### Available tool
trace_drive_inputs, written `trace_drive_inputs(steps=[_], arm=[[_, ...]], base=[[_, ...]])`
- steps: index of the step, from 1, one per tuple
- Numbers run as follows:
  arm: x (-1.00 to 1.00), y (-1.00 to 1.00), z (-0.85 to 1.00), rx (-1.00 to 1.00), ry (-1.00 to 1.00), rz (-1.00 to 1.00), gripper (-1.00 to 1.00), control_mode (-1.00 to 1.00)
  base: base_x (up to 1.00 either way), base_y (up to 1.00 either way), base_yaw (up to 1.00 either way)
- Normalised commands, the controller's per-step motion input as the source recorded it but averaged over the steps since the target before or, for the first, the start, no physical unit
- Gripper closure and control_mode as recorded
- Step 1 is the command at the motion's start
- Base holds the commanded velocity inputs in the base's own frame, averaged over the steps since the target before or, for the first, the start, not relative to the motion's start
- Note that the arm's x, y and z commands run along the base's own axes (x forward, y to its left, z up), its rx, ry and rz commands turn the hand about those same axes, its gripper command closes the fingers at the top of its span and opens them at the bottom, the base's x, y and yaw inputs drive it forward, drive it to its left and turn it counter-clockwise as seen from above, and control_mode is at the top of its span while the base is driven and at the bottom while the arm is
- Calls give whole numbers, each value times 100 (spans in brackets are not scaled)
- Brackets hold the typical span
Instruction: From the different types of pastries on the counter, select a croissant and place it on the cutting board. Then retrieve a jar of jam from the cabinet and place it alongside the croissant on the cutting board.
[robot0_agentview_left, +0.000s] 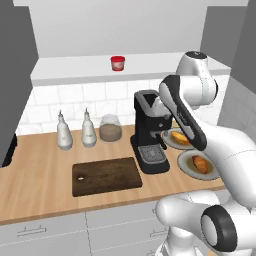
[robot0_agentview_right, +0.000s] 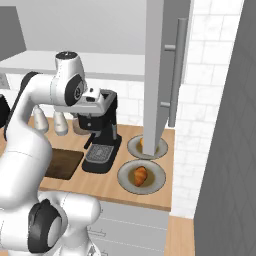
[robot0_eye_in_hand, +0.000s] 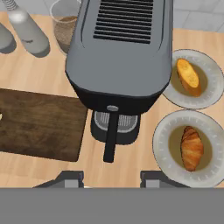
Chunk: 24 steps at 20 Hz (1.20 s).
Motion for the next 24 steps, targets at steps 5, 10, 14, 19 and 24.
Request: trace_drive_inputs(steps=[5,10,14,19,24], arm=[[-9,0,0,0,-3,0,-100,-100],[-46,-48,-23,-1,1,-7,-100,-100],[-9,-99,-34,0,22,-18,-100,-100],[0,-78,-55,0,16,-15,-100,-100],[-22,-41,-74,0,4,-9,-100,-100]], base=[[0,0,0],[0,0,0],[0,0,0],[0,0,0],[0,0,0]])
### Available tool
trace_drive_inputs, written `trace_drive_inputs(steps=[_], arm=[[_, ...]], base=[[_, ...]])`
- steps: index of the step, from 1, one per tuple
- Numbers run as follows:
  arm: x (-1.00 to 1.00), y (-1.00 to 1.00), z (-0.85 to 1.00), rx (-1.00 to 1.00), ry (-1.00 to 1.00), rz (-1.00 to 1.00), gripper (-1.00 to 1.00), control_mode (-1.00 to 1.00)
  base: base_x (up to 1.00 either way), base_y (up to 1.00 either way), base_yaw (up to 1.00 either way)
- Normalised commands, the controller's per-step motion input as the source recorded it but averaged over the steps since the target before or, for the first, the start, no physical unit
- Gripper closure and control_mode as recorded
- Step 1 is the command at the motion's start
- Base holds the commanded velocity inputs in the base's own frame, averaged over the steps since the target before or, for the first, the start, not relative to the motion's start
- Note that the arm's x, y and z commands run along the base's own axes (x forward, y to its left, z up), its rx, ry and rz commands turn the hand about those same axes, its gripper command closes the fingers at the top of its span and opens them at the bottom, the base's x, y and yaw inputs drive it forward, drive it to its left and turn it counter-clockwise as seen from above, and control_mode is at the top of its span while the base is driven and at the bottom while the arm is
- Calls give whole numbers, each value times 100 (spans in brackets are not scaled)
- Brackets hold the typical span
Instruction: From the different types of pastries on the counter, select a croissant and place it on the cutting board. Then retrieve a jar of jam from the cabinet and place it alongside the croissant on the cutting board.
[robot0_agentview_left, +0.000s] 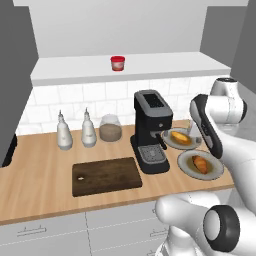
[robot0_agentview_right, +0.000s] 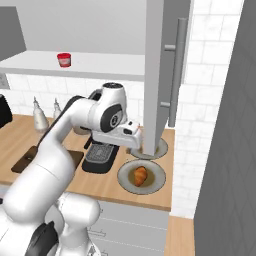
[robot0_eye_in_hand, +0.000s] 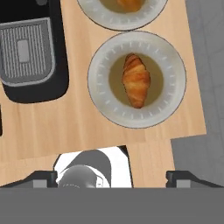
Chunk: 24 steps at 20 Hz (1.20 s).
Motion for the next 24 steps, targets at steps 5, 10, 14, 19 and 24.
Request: trace_drive_inputs(steps=[5,10,14,19,24], arm=[[-6,-1,-79,0,0,-9,-100,-100],[0,-45,-49,2,0,0,-100,-100],[20,-34,-46,1,1,0,-100,-100],[42,-32,-36,2,0,1,-100,-100],[37,-15,-42,0,0,2,-100,-100]], base=[[0,0,0],[0,0,0],[0,0,0],[0,0,0],[0,0,0]])
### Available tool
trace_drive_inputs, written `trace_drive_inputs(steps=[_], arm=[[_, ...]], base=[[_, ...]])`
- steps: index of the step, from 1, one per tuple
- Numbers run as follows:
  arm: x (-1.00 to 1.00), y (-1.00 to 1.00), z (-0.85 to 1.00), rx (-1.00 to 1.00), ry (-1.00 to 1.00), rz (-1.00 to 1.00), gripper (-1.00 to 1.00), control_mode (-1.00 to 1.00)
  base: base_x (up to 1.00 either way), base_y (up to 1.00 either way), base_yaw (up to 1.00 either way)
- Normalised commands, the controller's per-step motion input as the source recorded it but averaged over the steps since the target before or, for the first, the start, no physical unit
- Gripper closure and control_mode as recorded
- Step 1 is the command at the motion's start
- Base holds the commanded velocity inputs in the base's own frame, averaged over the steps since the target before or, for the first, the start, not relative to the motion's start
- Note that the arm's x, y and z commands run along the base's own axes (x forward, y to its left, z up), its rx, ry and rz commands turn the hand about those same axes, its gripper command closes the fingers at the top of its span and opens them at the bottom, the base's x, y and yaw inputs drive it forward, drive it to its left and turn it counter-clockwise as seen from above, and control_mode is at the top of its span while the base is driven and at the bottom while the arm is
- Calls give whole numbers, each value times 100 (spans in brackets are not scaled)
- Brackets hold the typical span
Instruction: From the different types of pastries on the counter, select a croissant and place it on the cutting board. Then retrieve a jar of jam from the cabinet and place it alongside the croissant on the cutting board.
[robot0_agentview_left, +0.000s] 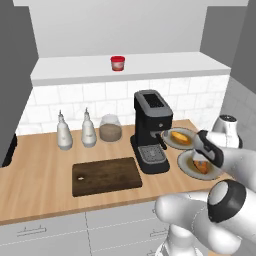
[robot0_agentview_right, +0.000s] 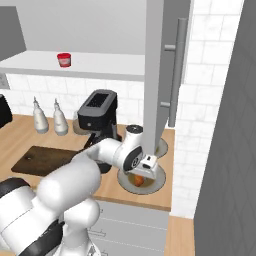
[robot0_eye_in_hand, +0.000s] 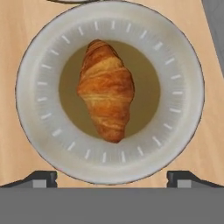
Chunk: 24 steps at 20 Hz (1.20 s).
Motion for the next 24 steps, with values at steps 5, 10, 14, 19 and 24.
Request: trace_drive_inputs(steps=[5,10,14,19,24], arm=[[15,0,-30,0,0,4,-100,-100],[28,-9,-15,0,2,4,-100,-100],[34,0,-21,0,3,5,-100,-100],[19,-7,-25,0,1,4,-100,-100],[14,-8,-30,0,1,3,-100,-100]], base=[[0,0,0],[0,0,0],[0,0,0],[0,0,0],[0,0,0]])
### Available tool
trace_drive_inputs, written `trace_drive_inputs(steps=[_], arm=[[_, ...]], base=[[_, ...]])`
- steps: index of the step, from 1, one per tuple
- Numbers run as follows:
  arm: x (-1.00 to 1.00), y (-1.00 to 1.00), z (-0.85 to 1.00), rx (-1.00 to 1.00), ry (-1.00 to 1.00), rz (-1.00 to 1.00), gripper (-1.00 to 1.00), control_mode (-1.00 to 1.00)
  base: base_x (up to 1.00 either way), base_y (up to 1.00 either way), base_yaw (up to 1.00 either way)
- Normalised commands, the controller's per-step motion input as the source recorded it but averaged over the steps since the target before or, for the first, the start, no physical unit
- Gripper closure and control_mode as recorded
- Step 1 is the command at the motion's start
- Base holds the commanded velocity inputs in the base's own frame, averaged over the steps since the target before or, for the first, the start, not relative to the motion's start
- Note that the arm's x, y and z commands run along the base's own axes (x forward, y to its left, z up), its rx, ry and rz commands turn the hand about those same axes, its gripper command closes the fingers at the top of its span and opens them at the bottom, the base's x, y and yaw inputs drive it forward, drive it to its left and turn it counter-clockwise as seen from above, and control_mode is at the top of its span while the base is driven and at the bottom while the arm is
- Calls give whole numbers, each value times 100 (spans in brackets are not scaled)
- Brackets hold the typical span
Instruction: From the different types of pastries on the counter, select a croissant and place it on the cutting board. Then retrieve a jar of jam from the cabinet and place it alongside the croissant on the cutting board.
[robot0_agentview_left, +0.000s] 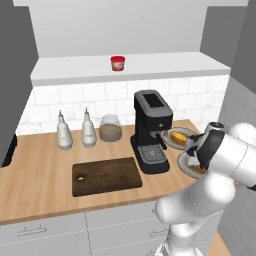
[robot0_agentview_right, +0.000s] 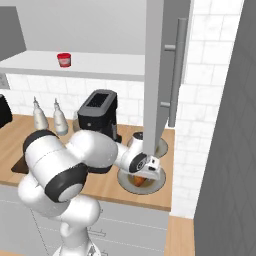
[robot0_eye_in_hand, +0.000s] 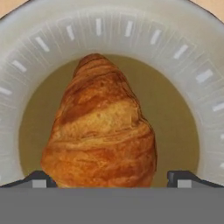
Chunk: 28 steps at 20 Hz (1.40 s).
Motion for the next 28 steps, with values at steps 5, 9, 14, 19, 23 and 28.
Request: trace_drive_inputs(steps=[5,9,14,19,23,28], arm=[[12,3,-36,0,1,1,100,-100],[0,6,-12,0,0,0,100,-100],[-36,0,28,0,-6,1,100,-100],[-60,19,92,-4,-7,5,100,-100],[-50,62,82,-7,0,6,100,-100],[-37,93,52,-7,4,1,100,-100]], base=[[0,0,0],[0,0,0],[0,0,0],[0,0,0],[0,0,0],[0,0,0]])
